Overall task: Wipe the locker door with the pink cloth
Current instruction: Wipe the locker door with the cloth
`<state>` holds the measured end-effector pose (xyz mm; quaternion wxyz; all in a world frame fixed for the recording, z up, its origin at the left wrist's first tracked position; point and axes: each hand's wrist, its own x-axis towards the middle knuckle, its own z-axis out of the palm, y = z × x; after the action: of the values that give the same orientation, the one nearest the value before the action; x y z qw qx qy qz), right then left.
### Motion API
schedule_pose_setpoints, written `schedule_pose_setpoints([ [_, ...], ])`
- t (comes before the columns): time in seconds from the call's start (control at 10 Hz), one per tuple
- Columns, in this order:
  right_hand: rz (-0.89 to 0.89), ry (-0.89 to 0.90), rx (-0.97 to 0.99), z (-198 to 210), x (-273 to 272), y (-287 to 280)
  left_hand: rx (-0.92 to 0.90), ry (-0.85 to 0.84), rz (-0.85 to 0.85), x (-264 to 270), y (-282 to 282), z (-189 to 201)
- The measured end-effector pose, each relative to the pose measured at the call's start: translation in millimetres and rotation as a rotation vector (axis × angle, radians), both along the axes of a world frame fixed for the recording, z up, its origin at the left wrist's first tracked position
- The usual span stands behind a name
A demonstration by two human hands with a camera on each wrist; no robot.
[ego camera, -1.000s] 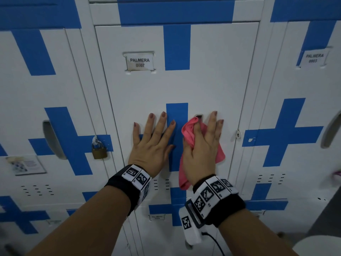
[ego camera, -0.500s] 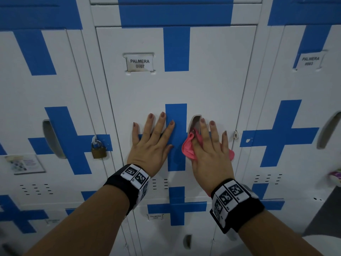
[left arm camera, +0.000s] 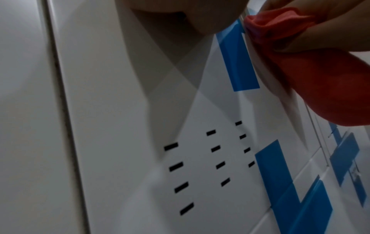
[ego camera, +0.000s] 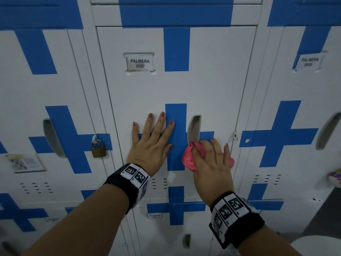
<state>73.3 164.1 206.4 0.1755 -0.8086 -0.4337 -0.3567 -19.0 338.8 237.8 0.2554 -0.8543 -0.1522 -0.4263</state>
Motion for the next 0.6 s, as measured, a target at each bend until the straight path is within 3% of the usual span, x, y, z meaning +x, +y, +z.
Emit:
schedule_pose_setpoints([
  [0.6, -0.098, 0.062, -0.045, 24, -20, 9, 0.001, 0.000, -0.006, 0, 0, 0],
])
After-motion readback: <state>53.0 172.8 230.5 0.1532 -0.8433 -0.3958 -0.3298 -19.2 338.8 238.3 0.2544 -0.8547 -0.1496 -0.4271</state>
